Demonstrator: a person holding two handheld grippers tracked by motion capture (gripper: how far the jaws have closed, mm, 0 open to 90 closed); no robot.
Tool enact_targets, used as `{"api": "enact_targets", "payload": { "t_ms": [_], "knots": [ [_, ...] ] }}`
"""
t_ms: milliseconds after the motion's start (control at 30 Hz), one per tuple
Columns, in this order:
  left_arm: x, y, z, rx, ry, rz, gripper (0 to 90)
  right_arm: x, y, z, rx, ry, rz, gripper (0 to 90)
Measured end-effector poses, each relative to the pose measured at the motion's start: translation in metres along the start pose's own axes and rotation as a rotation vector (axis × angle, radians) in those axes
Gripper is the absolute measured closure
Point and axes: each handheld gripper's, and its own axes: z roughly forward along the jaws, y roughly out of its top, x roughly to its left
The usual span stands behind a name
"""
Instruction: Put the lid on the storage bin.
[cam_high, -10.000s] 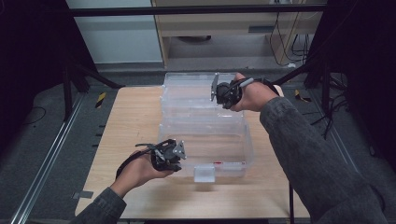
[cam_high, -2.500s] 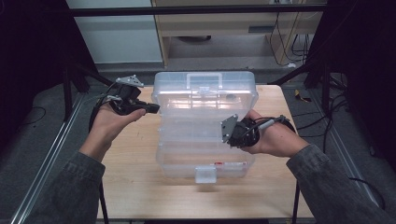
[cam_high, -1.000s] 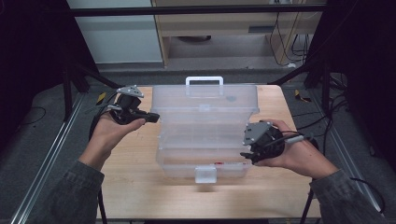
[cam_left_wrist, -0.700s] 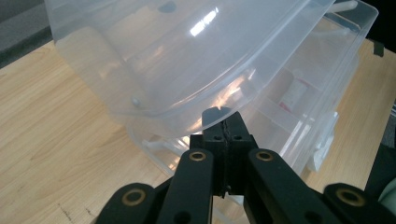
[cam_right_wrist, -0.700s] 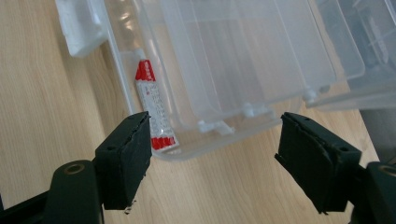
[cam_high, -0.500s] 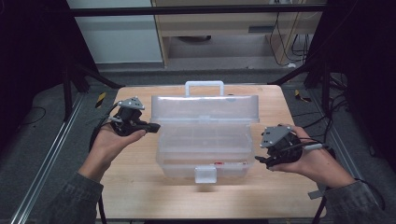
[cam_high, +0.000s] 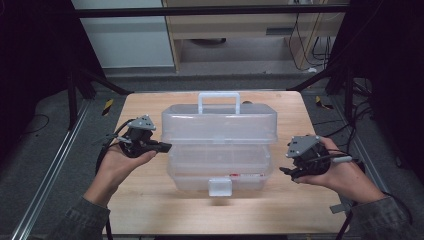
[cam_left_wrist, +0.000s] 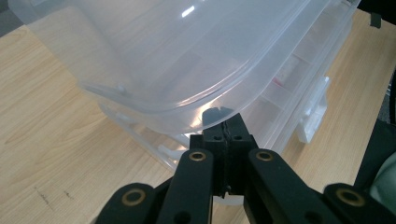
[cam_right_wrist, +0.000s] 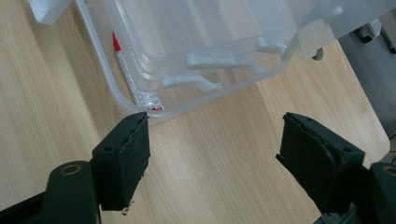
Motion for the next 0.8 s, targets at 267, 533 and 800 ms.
{"api": "enact_targets", "payload": {
  "t_ms": [267,533,800],
  "knots": [
    [0.001,-0.012,0.002,-0.015,0.006,-0.013,89.7,0.001,-0.007,0.000,0.003,-0.007,0.018,24.1],
    [0.005,-0.021,0.005,-0.009,0.016,-0.027,89.7,0.000,-0.010,0.002,0.008,-0.011,0.029,24.1],
    [0.005,-0.028,0.009,-0.002,0.008,-0.036,89.7,0.001,-0.013,0.004,0.016,-0.014,0.031,24.1]
  ]
}}
